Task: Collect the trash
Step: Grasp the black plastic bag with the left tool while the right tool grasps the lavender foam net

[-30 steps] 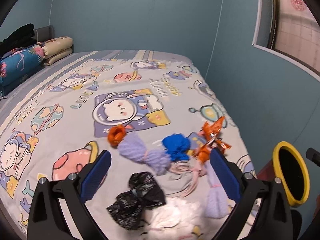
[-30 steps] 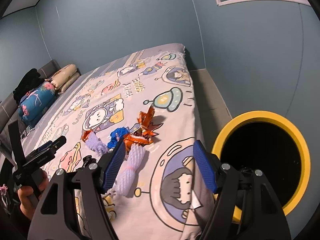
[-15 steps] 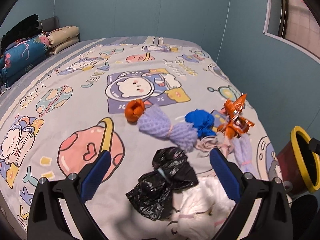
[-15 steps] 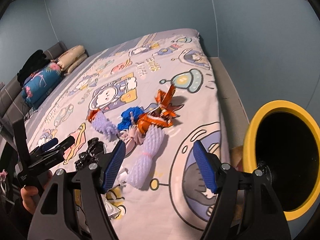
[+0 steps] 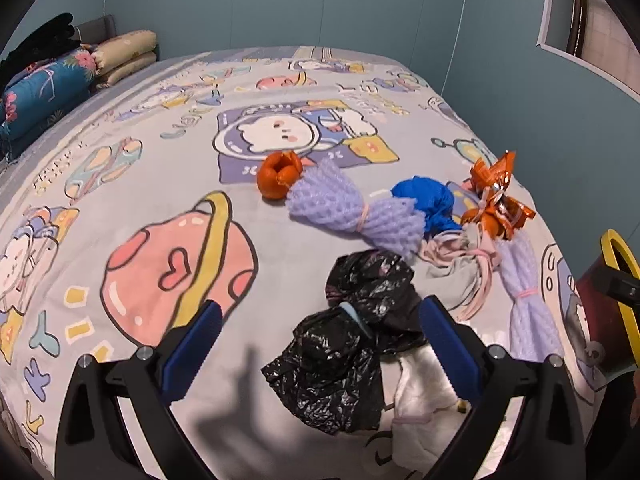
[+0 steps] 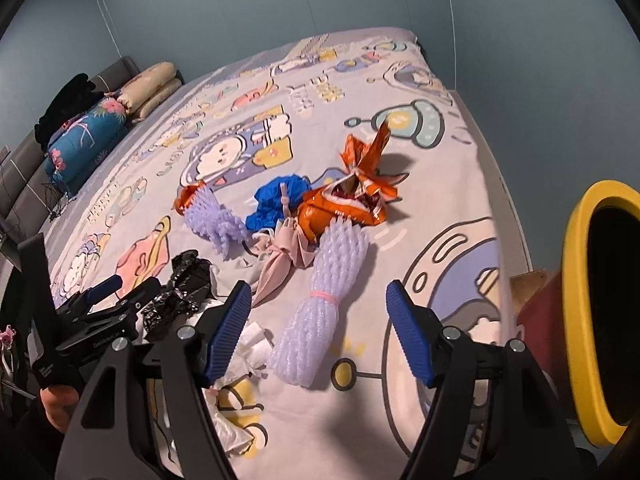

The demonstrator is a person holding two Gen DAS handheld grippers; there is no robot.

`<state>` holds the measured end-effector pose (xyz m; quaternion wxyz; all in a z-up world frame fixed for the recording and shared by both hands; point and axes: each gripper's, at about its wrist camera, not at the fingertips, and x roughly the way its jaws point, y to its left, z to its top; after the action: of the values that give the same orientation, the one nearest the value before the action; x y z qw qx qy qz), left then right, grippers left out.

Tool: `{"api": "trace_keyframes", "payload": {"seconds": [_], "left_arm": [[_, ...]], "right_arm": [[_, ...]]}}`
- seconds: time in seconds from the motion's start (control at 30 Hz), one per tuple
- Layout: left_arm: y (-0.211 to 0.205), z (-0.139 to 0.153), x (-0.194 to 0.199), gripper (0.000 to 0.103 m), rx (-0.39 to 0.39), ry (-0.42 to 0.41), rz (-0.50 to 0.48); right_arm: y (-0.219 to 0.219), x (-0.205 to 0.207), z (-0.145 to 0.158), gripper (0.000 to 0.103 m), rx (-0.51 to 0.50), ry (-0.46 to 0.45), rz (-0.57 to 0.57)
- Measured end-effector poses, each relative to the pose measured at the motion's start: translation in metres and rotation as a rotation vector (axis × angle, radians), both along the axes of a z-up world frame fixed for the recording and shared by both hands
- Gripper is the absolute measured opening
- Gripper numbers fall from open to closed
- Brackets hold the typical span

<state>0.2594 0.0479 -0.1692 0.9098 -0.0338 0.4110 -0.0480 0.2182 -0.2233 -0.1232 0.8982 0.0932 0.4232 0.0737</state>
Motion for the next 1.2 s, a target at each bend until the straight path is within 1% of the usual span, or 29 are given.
{"api": "trace_keyframes", "payload": {"seconds": [0.27,0.53,0.73,0.8,0.9,0.97,1.0,1.07,1.1,1.17,1.2], "left_arm": [[-0.001,-0.014,0.005,0.095,0.013,0.032,-0.003],[0.001,-0.023,0.013,0.095,0.019,0.052,0.005],[0.003,-0.024,0.010,0.095,0.001,0.051,0.014],[0.000,-0.025,0.009,0.095,0.022,0.045,0.005],[-0.004,-0.028,0.008,0.094,0.039,0.050,-0.010],[-0.006,-0.031,0.009,0.087,0.037,0.062,-0.023],[-0.007,-0.034,0.010,0.085,0.034,0.076,-0.033],[-0.006,-0.037,0.012,0.073,0.021,0.093,-0.039],[-0.006,-0.038,0.013,0.071,0.010,0.104,-0.041],[-0.007,-0.039,0.013,0.060,0.010,0.107,-0.043],[-0.008,-0.039,0.013,0.057,0.015,0.109,-0.049]], "right_arm": [[0.012,0.018,-0.022,0.066,-0.013,0.059,0.008],[0.021,0.026,-0.035,0.066,-0.038,0.084,0.014],[0.025,0.029,-0.041,0.066,-0.059,0.086,0.012],[0.028,0.031,-0.043,0.065,-0.068,0.088,0.016],[0.031,0.033,-0.046,0.059,-0.072,0.094,0.022],[0.033,0.034,-0.050,0.058,-0.072,0.102,0.027],[0.034,0.034,-0.051,0.055,-0.073,0.107,0.028],[0.035,0.034,-0.054,0.052,-0.077,0.112,0.030],[0.034,0.034,-0.055,0.050,-0.079,0.112,0.030],[0.033,0.034,-0.055,0.046,-0.081,0.113,0.030],[0.033,0.035,-0.056,0.041,-0.083,0.114,0.029]]}}
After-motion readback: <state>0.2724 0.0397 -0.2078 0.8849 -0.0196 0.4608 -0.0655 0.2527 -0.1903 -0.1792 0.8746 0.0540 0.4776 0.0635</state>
